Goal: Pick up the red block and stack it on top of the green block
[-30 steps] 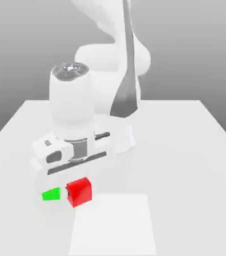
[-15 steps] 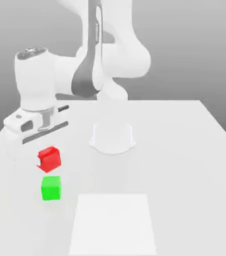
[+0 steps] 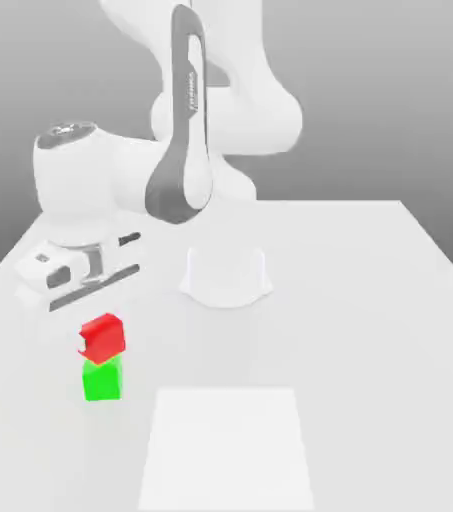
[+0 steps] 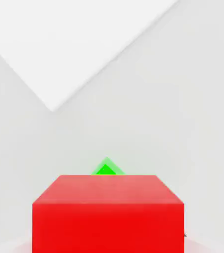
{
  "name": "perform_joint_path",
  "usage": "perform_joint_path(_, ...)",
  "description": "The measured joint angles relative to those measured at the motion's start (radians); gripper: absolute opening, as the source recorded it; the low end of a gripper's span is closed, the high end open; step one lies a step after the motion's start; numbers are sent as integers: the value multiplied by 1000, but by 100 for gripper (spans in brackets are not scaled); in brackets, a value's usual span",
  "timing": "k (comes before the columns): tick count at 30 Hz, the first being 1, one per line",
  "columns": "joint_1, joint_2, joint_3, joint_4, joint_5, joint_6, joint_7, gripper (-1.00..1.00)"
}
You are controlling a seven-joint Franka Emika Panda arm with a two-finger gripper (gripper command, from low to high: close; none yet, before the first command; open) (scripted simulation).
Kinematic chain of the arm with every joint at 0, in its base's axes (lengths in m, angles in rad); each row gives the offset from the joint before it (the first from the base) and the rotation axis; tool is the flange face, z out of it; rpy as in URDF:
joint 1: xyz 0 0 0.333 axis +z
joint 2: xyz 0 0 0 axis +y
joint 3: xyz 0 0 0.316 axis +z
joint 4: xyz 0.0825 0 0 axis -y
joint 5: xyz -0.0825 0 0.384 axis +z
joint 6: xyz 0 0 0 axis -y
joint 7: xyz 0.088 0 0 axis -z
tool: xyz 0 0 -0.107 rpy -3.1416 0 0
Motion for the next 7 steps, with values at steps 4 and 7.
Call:
perform_joint_path(4, 6, 40, 6, 1, 46, 33, -33, -100)
perform_joint_path(7, 10, 68, 11, 1, 78, 57, -56, -100)
